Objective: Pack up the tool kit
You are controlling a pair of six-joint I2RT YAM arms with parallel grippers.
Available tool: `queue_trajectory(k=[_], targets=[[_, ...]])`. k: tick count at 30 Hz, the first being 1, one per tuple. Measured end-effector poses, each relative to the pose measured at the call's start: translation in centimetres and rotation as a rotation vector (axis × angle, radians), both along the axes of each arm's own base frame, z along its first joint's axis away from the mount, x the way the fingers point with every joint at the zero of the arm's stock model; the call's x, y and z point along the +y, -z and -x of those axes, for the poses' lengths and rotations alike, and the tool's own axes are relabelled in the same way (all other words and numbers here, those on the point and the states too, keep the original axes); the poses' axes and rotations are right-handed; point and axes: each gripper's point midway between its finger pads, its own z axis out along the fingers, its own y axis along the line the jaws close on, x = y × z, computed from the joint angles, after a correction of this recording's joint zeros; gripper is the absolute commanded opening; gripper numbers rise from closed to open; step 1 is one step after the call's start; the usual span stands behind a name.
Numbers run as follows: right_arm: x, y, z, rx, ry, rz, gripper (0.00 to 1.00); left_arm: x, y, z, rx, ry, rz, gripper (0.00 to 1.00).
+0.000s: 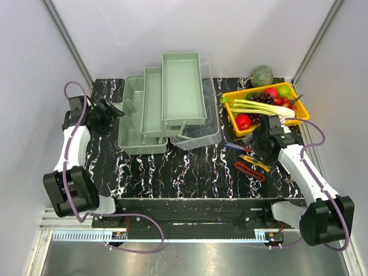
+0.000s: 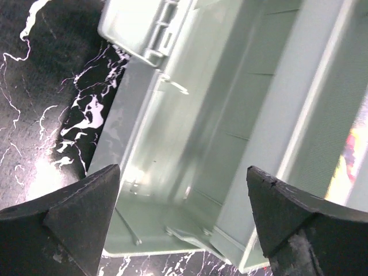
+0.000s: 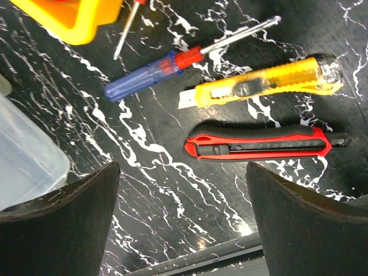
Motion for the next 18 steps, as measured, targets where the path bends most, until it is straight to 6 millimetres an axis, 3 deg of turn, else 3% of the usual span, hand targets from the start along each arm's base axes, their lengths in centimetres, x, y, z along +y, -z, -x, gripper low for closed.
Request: queue_trajectory(k=[5, 8, 12, 16, 18], targets=[[-0.2, 1.6, 1.4, 0.068, -0.001, 0.008, 0.99, -0.1, -5.6, 0.9, -0.146, 0.017, -0.062, 0.99], [-0.2, 2.6, 2.2, 0.107, -0.009, 0.009, 0.99, -1.3, -8.6, 1.8, -0.242, 0.076, -0.086, 0.99], [0.0, 4.2, 3.5, 0.159, 0.022, -0.016, 0.94, -6.2, -11.8, 2.5, -0.361, 0.297, -0.071, 0.99], [0.0, 6.3, 5.4, 0.226, 0.122, -0.055, 0.9, -12.6, -13.9, 4.6, -0.458, 0.584, -0.036, 0.99], [0.1, 7.4, 6.6, 0.269, 0.181, -0.081, 0.89, -14.8, -14.6, 5.6, -0.495, 0.682, -0.023, 0.99]])
